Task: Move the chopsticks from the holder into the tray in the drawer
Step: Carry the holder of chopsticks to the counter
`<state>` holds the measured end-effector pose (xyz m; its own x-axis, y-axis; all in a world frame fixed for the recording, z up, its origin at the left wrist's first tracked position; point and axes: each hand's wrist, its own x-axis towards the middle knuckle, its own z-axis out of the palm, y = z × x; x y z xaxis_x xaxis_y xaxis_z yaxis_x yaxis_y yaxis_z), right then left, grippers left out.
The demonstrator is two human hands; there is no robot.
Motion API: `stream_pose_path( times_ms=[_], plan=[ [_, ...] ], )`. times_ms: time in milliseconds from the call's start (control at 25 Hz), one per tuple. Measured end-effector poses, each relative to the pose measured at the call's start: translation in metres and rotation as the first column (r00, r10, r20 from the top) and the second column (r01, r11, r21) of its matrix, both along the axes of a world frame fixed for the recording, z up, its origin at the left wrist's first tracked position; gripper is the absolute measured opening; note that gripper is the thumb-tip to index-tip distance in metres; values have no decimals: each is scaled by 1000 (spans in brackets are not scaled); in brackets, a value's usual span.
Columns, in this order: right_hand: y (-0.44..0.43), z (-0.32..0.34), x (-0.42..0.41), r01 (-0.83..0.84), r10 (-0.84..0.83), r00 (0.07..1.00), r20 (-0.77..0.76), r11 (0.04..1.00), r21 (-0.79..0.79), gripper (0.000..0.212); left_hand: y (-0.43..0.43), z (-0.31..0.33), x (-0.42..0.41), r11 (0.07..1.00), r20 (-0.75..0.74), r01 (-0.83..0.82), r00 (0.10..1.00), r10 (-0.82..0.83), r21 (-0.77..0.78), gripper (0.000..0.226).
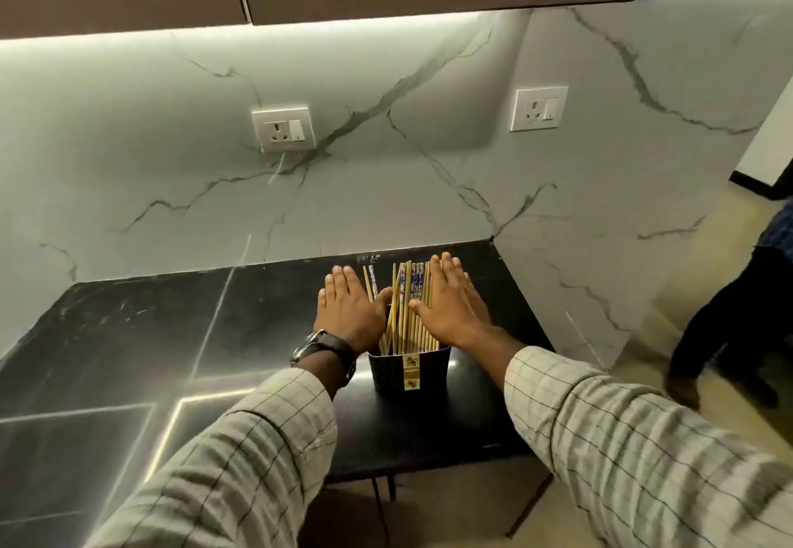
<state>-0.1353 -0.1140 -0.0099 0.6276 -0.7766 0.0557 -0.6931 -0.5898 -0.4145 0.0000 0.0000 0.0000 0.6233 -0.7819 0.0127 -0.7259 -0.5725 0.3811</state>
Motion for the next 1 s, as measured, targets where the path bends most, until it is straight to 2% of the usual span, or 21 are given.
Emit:
stream_pose_path(
  times_ms=[160, 280, 360, 440, 560, 640, 720, 800, 880, 1000],
  plan=[
    [11, -24, -3, 61, -66, 997, 32, 989, 133, 95, 5, -26, -6, 996, -170, -55, 983, 65, 65, 87],
    [19, -41, -5, 166, -192, 979, 66, 946, 278, 94, 4, -45, -12, 985, -333, -169, 928, 166, 18, 87],
    [22, -48, -7, 238, -289, 954, 76, 888, 394, 92, 4, -56, -14, 956, -505, -292, 826, 250, -5, 88],
    [24, -56, -8, 287, -378, 923, 72, 801, 526, 89, 4, -66, -15, 927, -661, -372, 686, 303, 39, 88],
    [28, -66, -5, 248, -465, 873, 148, 684, 686, 69, 2, -77, -17, 905, -870, -424, 438, 225, 21, 79],
    [24, -70, -5, 194, -542, 808, 231, 614, 765, 47, 3, -81, -21, 901, -923, -434, 345, 169, 3, 69],
    [19, -70, -6, 121, -662, 705, 253, 465, 877, 36, 3, -85, -24, 904, -928, -428, 337, 158, -2, 63],
    [18, -70, -7, 62, -715, 666, 213, 337, 939, 35, 1, -89, -24, 900, -937, -435, 321, 137, -17, 63],
    [20, -73, -6, 39, -714, 669, 204, 308, 951, 36, 1, -90, -21, 897, -943, -442, 308, 127, -24, 63],
    [22, -78, -2, 32, -719, 659, 221, 321, 947, 41, 3, -91, -19, 888, -948, -458, 295, 119, -32, 63]
  ],
)
